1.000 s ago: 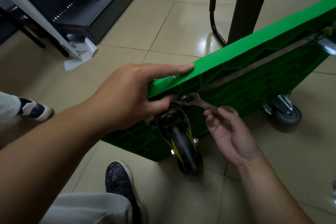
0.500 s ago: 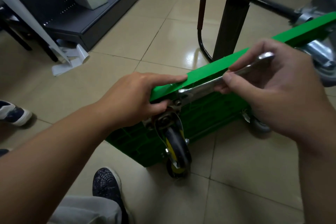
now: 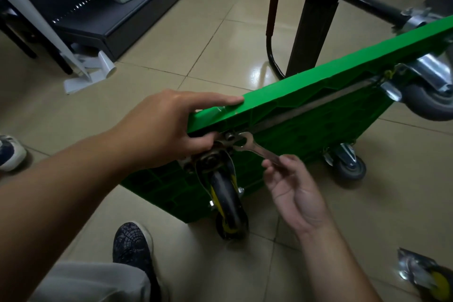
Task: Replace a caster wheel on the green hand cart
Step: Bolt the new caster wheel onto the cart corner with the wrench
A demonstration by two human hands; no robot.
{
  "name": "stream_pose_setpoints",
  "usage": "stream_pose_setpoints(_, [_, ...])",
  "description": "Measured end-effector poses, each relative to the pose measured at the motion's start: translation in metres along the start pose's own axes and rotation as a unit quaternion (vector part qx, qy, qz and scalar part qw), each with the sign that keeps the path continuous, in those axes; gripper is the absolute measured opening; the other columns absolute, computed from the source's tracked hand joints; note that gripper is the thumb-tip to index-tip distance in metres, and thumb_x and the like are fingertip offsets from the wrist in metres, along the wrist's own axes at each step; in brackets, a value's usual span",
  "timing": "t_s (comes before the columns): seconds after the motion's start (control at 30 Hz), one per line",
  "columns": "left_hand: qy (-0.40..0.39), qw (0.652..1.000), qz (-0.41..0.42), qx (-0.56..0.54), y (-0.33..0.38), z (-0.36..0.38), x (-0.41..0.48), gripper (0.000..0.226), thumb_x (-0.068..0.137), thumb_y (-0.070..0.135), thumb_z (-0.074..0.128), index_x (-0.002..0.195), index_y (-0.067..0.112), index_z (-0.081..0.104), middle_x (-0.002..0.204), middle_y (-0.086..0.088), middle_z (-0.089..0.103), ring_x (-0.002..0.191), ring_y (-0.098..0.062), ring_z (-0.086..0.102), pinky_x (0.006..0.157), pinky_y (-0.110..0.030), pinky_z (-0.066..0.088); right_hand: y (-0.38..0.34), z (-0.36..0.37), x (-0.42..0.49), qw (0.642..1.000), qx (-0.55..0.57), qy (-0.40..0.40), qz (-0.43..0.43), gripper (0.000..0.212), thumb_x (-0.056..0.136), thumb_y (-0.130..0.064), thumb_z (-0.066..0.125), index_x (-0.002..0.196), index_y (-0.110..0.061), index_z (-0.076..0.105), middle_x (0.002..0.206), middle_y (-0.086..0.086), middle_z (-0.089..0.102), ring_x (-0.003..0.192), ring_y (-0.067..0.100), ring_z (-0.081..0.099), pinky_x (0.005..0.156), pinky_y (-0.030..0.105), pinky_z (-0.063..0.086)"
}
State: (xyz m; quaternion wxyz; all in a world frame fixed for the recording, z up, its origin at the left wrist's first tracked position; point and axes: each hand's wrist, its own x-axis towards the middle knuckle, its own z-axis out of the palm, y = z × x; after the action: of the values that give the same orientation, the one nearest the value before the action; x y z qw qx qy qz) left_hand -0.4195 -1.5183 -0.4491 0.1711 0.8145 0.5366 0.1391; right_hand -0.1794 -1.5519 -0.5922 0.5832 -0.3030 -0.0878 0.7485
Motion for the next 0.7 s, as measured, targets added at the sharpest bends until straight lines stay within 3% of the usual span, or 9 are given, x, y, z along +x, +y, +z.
stream_pose_setpoints(0.23, [-0.005,1.0,0.002,-0.028,0.001,0.001,0.001,0.066,0.082,0.042,0.069,0.141,0.063,0.048,0.121,0.008,0.074,0.081,-0.029,0.073,0.072,-0.049,0.06,0.027,-0.008,0.01,0.998,0.062,0.02,0.019,0.005,0.088,-0.004,0.059,0.087,-0.009,0.058,0.089,0.014,0.072,0.082,0.02,0.075,0.069,0.024,0.06])
stream_pose_setpoints(0.43, [-0.002,0.999,0.017,-0.034,0.0,0.003,0.001,0.063,0.087,0.044,0.069,0.144,0.059,0.047,0.124,0.01,0.073,0.091,-0.033,0.074,0.079,-0.051,0.061,0.046,-0.007,0.01,0.991,0.118,0.007,0.058,0.018,0.09,-0.005,0.058,0.078,-0.008,0.07,0.095,0.016,0.072,0.086,0.019,0.074,0.071,0.024,0.06])
stream_pose_setpoints(0.57, [-0.009,0.999,0.027,-0.035,0.001,0.001,0.001,0.065,0.084,0.052,0.072,0.145,0.055,0.05,0.128,0.011,0.072,0.092,-0.027,0.075,0.079,-0.047,0.062,0.059,-0.001,0.012,0.984,0.146,0.007,0.102,0.009,0.09,-0.009,0.06,0.097,-0.008,0.065,0.094,0.013,0.074,0.079,0.014,0.074,0.074,0.024,0.061])
stream_pose_setpoints(0.63, [-0.002,0.999,0.034,-0.021,0.001,0.002,0.001,0.065,0.086,0.051,0.076,0.145,0.051,0.051,0.131,0.015,0.07,0.091,-0.024,0.075,0.079,-0.045,0.061,0.066,0.003,0.012,0.978,0.162,0.004,0.133,0.022,0.088,-0.013,0.062,0.109,-0.008,0.06,0.09,0.009,0.075,0.076,0.011,0.073,0.073,0.025,0.062])
stream_pose_setpoints(0.7, [0.001,0.999,0.036,-0.014,0.0,0.003,0.001,0.064,0.087,0.05,0.076,0.146,0.05,0.051,0.13,0.016,0.07,0.089,-0.022,0.074,0.077,-0.045,0.061,0.07,0.006,0.013,0.974,0.17,0.002,0.153,0.024,0.086,-0.014,0.063,0.109,-0.007,0.063,0.087,0.007,0.075,0.073,0.009,0.073,0.071,0.026,0.062])
